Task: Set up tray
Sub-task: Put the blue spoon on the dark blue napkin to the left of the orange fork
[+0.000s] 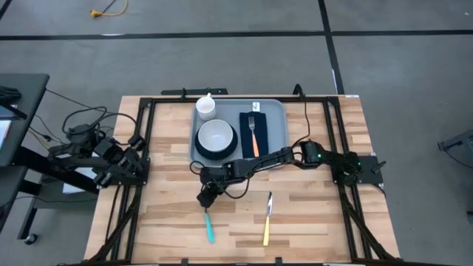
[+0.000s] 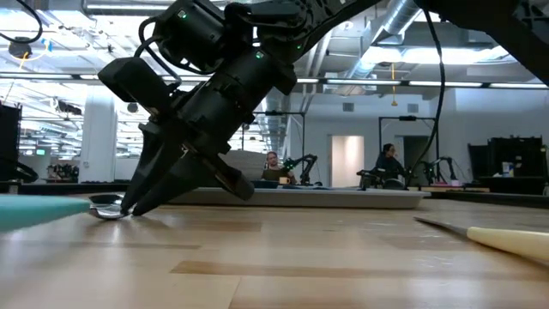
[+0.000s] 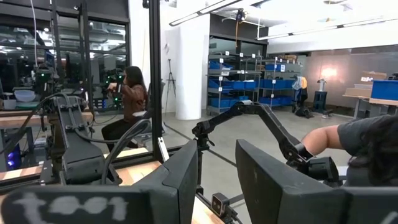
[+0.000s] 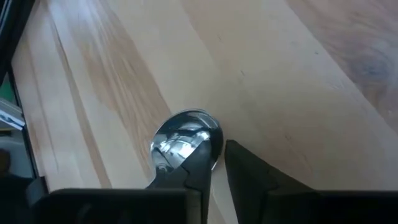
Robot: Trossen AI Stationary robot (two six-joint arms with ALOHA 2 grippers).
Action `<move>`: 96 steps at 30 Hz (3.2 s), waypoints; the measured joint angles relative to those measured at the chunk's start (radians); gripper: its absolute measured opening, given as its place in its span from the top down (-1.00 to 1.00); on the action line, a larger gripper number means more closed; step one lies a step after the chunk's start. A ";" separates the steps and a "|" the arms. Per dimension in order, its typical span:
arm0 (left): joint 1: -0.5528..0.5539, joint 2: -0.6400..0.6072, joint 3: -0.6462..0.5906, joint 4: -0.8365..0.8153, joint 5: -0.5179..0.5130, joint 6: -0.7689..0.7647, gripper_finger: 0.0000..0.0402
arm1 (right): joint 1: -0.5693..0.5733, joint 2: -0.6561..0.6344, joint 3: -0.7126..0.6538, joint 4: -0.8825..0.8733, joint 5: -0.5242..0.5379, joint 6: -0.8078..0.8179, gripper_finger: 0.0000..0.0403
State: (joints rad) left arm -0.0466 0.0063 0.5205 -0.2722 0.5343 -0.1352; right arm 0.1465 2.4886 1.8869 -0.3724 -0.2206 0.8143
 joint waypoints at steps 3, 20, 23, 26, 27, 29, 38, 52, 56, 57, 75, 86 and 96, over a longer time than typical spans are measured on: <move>0.000 0.000 0.000 0.000 0.000 0.000 0.51 | 0.000 0.000 -0.001 0.006 -0.006 -0.007 0.83; 0.000 0.000 0.000 0.000 0.000 0.000 0.51 | -0.006 -0.013 -0.003 0.015 -0.033 0.051 1.00; 0.000 0.000 0.000 0.000 0.000 0.000 0.51 | -0.005 -0.033 -0.005 0.003 -0.022 0.076 1.00; 0.000 0.000 0.000 0.000 0.000 0.000 0.51 | -0.003 -0.061 -0.009 -0.046 0.000 0.084 1.00; 0.000 0.000 0.000 0.000 0.000 0.000 0.51 | -0.003 -0.074 -0.011 -0.074 0.012 0.085 1.00; 0.000 0.000 0.000 0.000 0.000 0.000 0.51 | -0.003 -0.100 -0.011 -0.108 0.038 0.084 1.00; 0.000 0.000 0.000 0.000 0.000 0.000 0.51 | -0.001 -0.222 -0.009 -0.310 0.144 0.086 1.00; 0.000 0.000 0.000 0.000 0.000 0.000 0.51 | -0.002 -0.382 -0.005 -0.598 0.293 0.149 1.00; 0.000 0.000 0.000 0.000 0.000 0.000 0.51 | -0.001 -0.406 -0.005 -0.654 0.324 0.170 1.00; 0.000 0.000 0.000 0.000 0.000 0.000 0.51 | 0.001 -0.408 -0.005 -0.664 0.330 0.173 1.00; 0.000 0.000 0.000 0.000 0.000 0.000 0.51 | 0.032 -0.442 -0.003 -0.697 0.365 0.216 1.00; 0.000 0.000 0.000 0.001 0.000 0.000 0.51 | 0.043 -0.558 -0.003 -0.821 0.439 0.286 1.00; 0.000 0.000 0.000 0.001 0.000 0.000 0.51 | 0.042 -0.509 -0.002 -0.817 0.320 0.288 1.00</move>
State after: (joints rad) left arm -0.0466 0.0065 0.5201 -0.2714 0.5339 -0.1352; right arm 0.1883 1.9795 1.8845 -1.1895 0.0993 1.1019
